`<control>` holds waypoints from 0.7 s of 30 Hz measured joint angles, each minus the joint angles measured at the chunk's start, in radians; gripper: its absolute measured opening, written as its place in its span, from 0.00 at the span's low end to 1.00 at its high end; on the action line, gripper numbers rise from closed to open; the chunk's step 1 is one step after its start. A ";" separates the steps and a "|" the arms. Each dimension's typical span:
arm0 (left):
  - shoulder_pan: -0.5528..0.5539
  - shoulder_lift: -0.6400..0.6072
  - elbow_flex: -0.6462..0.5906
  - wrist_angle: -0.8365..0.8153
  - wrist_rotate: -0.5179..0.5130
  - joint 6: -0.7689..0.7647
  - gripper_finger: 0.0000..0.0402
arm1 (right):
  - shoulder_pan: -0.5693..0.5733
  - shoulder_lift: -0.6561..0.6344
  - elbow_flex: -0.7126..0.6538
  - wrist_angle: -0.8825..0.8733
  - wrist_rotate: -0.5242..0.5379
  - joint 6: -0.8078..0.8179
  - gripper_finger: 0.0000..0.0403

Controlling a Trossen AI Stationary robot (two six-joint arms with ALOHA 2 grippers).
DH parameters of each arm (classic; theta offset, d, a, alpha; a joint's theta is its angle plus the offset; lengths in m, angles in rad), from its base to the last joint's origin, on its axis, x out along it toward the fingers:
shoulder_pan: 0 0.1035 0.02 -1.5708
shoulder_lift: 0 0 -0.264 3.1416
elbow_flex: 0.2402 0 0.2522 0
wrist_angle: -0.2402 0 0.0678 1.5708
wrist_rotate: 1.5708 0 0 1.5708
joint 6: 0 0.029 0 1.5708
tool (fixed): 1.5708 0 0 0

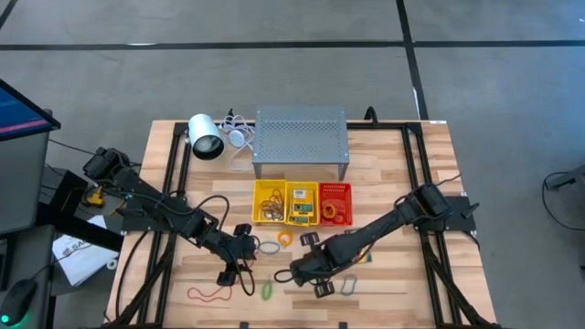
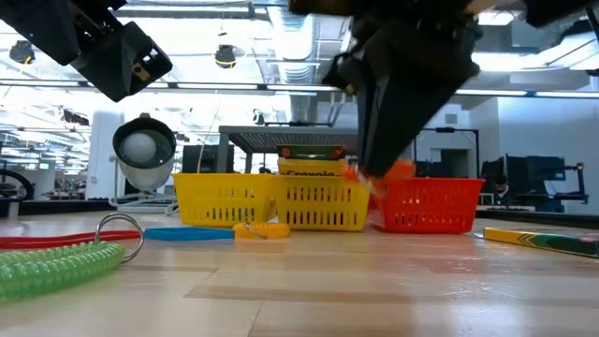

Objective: Pick & Place Office Desk Supplies
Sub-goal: Put the orange spring keychain into the red basket

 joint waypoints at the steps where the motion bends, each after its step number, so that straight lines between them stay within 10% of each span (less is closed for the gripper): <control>1: 0.000 0.000 0.000 0.000 0.000 0.000 0.44 | 0.003 -0.006 0.012 -0.030 0.022 0.000 0.02; 21: 0.000 0.000 0.001 0.014 0.001 -0.005 0.44 | 0.036 -0.392 0.038 -0.384 0.419 0.151 0.00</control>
